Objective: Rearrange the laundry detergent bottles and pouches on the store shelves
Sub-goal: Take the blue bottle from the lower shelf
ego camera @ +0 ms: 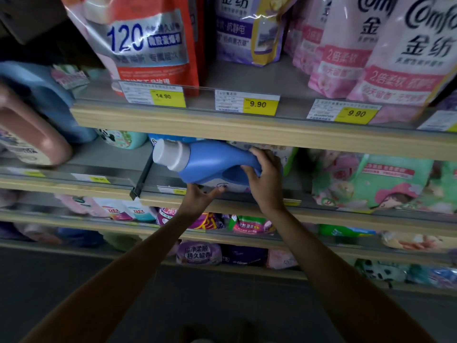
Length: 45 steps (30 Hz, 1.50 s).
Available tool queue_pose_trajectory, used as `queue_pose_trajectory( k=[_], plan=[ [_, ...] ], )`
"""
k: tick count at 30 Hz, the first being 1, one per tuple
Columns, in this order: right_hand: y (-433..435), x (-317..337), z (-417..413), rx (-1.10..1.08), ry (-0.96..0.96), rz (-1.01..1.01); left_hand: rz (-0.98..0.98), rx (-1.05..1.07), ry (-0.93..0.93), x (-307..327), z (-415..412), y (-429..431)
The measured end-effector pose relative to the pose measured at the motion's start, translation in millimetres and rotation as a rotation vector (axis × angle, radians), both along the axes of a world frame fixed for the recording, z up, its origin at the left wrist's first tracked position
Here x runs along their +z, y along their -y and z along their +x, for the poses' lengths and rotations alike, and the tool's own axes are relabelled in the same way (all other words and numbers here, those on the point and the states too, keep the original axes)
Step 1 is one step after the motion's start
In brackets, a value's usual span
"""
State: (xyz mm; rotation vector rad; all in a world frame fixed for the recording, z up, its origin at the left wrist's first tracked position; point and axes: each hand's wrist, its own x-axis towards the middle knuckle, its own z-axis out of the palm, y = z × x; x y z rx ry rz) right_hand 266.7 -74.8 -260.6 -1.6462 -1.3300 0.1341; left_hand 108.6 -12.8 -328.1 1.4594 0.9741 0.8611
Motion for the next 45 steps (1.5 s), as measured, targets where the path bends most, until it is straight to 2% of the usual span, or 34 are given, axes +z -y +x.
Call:
queue_pose_trajectory(
  k=[5, 10, 15, 18, 23, 29, 33, 36, 45],
  plan=[
    [9.7, -2.7, -24.6, -0.129, 0.02, -0.094, -0.053, -0.139, 0.029, -3.0, -16.0, -1.4],
    [24.8, 0.4, -33.8, -0.207, -0.128, -0.094, -0.125, -0.167, 0.092, -2.1, -15.9, 2.6],
    [33.3, 12.6, -41.9, -0.229, -0.188, -0.117, -0.147, -0.183, 0.146, -3.7, -21.6, 10.8],
    [41.5, 21.9, -54.6, -0.241, -0.204, -0.083, -0.115, -0.218, 0.164, 6.1, -30.8, 15.3],
    [57.9, 47.5, -77.7, -0.278, -0.31, -0.004, 0.045, -0.302, 0.175, 40.1, -46.3, 19.2],
    [93.5, 61.7, -91.6, -0.29, -0.446, 0.021, 0.01, -0.274, 0.19, 71.8, -66.7, 40.5],
    [122.2, 62.0, -102.6, -0.275, -0.51, -0.014, 0.022, -0.346, 0.159, 88.0, -82.8, 61.9],
    [144.5, 64.2, -113.8, -0.265, -0.551, -0.055, 0.056, -0.32, 0.163, 93.3, -95.2, 84.6],
    [219.7, 57.7, -178.4, -0.187, -0.64, -0.097, -0.004, -0.094, 0.149, 96.1, -169.2, 184.9]
  ],
)
